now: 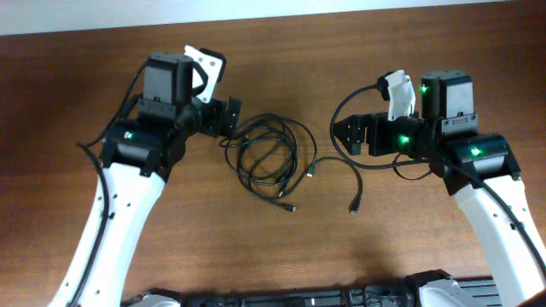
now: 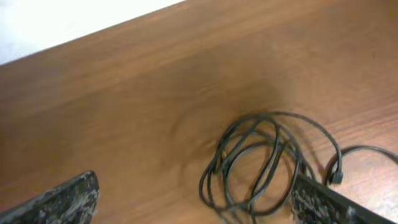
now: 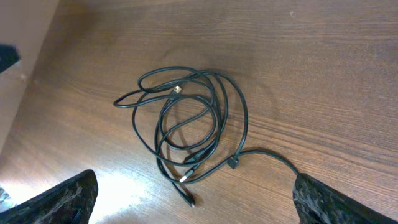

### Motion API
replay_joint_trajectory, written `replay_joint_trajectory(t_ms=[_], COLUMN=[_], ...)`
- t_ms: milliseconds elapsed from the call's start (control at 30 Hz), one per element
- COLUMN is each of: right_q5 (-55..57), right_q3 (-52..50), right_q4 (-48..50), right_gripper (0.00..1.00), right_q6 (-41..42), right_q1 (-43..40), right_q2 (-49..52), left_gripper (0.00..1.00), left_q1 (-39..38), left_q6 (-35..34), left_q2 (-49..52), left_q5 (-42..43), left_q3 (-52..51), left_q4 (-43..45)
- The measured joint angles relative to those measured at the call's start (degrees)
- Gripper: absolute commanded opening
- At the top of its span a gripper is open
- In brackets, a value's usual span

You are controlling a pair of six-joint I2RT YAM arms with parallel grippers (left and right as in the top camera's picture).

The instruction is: Untangle cables

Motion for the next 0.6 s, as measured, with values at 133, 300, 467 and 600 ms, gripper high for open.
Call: replay_joint_trajectory(t_ms=[133, 300, 467, 600], right_q5=[1.14, 6.1, 7.85, 7.93], right_q3=[0.04, 0.57, 1.07, 1.57], right_q4=[-0.63, 0.61, 4.87, 14.01], right_gripper=[0.99, 0.99, 0.99, 0.99], right_q6=[0.04, -0.57, -7.13, -13.9], right_q1=[0.79, 7.32, 13.88, 17.9], right_q2=[-0.02, 0.0, 0.46, 9.7], left_gripper=[0.99, 0.99, 0.99, 0.99], left_q1=[0.0, 2.14, 5.27, 5.27], left_q6=[4.74, 14.25, 16.57, 16.74], left_q2=[-8.61, -13.73, -14.34, -14.32], left_q5=[-1.31, 7.37, 9.9, 10.47], left_q3=[0.0, 0.0, 0.0, 0.0], left_q4=[-6.99, -12.44, -13.07, -13.03])
